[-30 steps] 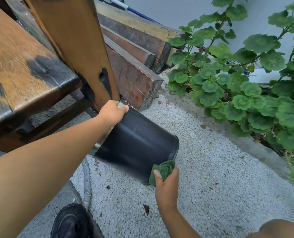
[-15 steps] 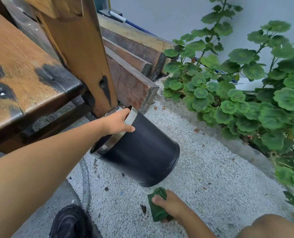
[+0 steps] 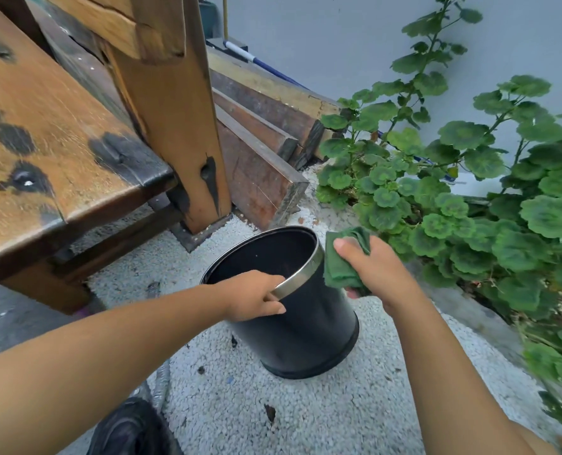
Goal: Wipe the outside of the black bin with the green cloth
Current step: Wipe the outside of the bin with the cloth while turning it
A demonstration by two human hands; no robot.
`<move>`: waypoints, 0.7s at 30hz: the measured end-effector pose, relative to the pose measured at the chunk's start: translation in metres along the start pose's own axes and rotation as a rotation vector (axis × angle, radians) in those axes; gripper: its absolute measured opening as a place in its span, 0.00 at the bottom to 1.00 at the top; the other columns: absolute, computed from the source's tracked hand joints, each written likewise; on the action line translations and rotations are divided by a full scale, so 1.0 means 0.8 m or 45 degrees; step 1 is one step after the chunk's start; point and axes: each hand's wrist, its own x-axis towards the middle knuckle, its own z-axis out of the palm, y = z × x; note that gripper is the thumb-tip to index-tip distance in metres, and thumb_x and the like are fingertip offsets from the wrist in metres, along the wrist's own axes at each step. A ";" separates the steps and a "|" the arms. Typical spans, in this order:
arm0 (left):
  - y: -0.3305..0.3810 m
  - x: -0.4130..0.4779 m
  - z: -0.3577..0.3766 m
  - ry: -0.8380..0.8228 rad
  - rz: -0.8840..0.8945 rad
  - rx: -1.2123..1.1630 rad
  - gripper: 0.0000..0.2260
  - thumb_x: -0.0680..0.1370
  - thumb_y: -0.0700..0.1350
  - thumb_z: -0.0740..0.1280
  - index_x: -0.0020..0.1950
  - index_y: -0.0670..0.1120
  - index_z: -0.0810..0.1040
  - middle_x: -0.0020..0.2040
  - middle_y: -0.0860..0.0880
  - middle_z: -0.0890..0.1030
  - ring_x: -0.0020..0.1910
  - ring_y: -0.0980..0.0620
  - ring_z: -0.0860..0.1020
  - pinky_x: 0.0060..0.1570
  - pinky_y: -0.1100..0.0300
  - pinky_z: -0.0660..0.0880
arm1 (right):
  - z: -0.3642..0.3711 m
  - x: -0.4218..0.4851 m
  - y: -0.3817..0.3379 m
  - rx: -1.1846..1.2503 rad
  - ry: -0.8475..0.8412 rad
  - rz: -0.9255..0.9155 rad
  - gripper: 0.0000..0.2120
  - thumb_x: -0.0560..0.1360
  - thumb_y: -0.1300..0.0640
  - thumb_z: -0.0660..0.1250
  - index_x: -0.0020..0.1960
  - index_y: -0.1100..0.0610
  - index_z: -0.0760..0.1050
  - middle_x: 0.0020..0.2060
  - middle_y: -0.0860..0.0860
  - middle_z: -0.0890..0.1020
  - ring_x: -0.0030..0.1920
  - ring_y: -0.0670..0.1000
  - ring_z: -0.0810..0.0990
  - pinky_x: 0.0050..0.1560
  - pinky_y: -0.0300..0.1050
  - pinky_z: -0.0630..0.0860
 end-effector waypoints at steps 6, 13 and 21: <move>0.003 -0.001 0.016 0.105 0.123 0.227 0.15 0.77 0.59 0.65 0.48 0.49 0.67 0.46 0.50 0.76 0.46 0.50 0.82 0.43 0.49 0.78 | 0.039 0.043 -0.001 -0.852 0.263 -0.020 0.29 0.71 0.30 0.65 0.56 0.54 0.69 0.48 0.51 0.79 0.50 0.58 0.80 0.45 0.53 0.77; -0.022 -0.008 0.023 -0.107 0.155 0.526 0.13 0.75 0.57 0.66 0.48 0.49 0.70 0.44 0.49 0.74 0.45 0.46 0.77 0.43 0.51 0.74 | 0.028 0.069 -0.008 -1.296 0.117 0.210 0.24 0.70 0.42 0.72 0.54 0.56 0.67 0.42 0.52 0.75 0.43 0.57 0.76 0.37 0.48 0.71; -0.036 -0.028 0.016 0.035 0.418 0.956 0.09 0.80 0.49 0.63 0.55 0.46 0.73 0.51 0.47 0.75 0.50 0.46 0.74 0.47 0.51 0.74 | 0.004 0.068 0.033 -1.425 0.321 0.033 0.18 0.72 0.53 0.73 0.50 0.56 0.65 0.47 0.58 0.80 0.44 0.61 0.78 0.37 0.49 0.71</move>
